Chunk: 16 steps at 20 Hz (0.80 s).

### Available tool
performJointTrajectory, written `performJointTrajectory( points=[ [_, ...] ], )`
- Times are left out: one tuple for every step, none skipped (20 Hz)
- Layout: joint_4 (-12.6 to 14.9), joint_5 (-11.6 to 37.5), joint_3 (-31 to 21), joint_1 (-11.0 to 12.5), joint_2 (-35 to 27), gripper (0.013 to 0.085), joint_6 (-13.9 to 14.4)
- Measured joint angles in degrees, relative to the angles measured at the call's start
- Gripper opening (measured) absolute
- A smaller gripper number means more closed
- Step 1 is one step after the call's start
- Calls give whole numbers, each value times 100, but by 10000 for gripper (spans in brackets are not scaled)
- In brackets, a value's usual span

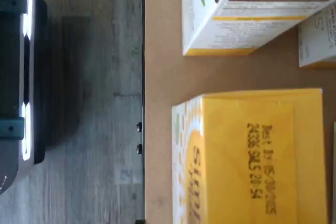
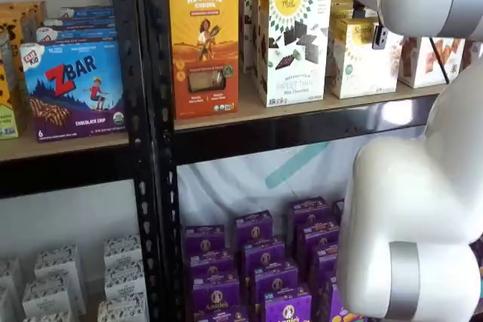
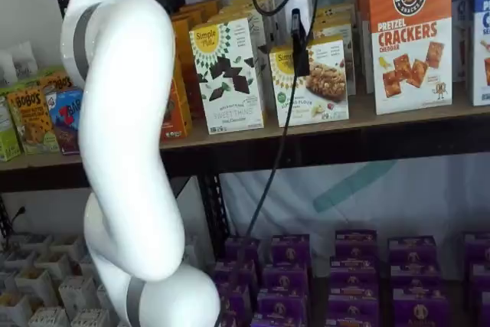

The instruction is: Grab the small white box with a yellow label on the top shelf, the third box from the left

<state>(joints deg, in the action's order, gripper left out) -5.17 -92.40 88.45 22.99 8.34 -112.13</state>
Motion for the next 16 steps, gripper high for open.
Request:
performJointTrajectory(
  points=[
    [-1, 12, -27, -6, 13, 850, 5],
    [-4, 27, -60, -13, 31, 850, 12],
    [-9, 46, -97, -20, 51, 850, 19],
    [-13, 53, -117, -24, 64, 850, 22],
    [-24, 57, -139, -26, 78, 810, 25],
    [-33, 58, -154, -26, 90, 770, 26],
    [-36, 63, -167, -24, 100, 770, 24],
    [-37, 74, -186, -22, 115, 730, 22],
    [-37, 81, -205, -19, 130, 730, 19],
    [-37, 87, -222, -16, 143, 690, 16],
    [-44, 95, -241, -10, 161, 650, 11],
    [-48, 89, -243, -7, 164, 650, 9],
    [-51, 80, -243, -5, 165, 650, 7],
    [-52, 76, -243, -2, 169, 650, 5],
    [-53, 79, -253, 1, 179, 650, 2],
    [-56, 85, -263, 3, 188, 650, 0]
  ],
)
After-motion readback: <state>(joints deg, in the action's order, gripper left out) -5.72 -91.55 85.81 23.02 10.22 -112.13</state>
